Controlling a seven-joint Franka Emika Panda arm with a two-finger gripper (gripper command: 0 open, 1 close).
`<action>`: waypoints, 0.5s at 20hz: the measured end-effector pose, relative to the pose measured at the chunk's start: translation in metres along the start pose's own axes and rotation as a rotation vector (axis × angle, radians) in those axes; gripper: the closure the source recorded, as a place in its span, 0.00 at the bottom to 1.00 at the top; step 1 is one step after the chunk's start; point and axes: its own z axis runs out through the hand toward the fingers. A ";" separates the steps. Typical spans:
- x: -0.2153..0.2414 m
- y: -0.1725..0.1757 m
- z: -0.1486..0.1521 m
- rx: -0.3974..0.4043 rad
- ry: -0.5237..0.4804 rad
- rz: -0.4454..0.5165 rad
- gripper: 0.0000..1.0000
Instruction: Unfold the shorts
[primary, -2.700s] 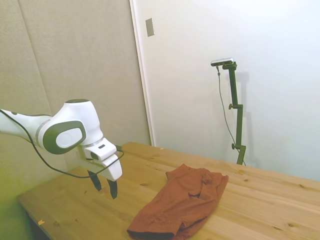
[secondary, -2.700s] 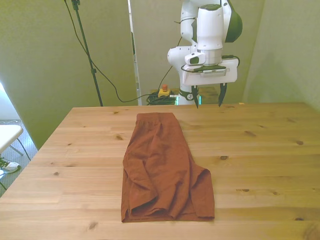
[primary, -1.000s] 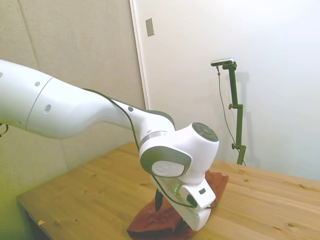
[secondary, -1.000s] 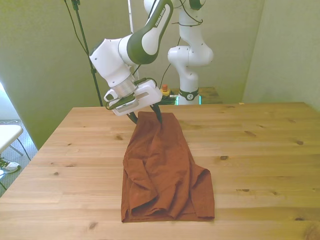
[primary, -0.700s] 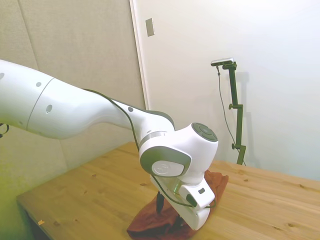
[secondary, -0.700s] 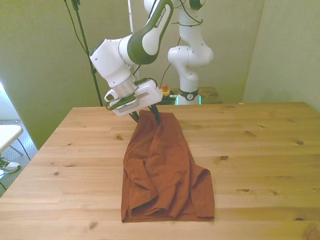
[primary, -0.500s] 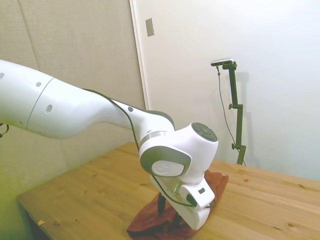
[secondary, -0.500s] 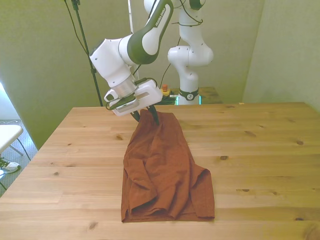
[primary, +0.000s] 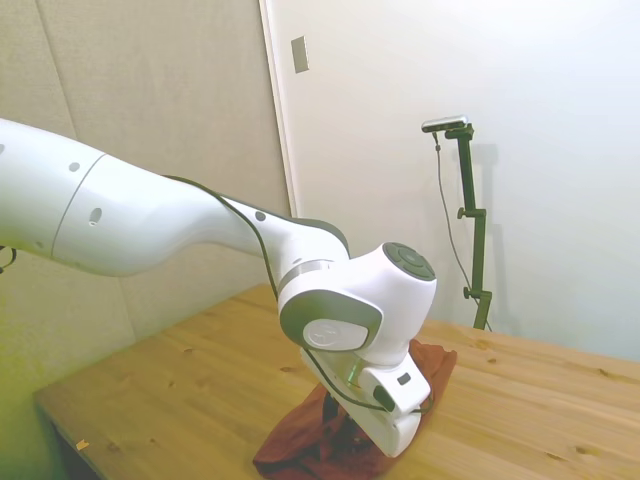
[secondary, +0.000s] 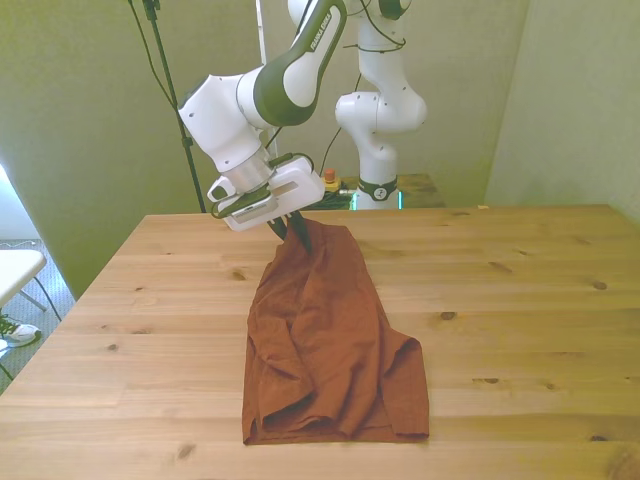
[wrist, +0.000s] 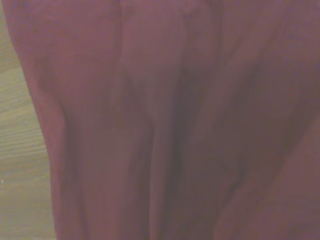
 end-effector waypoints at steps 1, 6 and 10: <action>0.000 -0.001 0.000 -0.001 -0.001 -0.002 1.00; -0.015 -0.011 -0.009 0.008 0.004 -0.039 1.00; -0.053 -0.035 -0.030 0.016 0.035 -0.125 1.00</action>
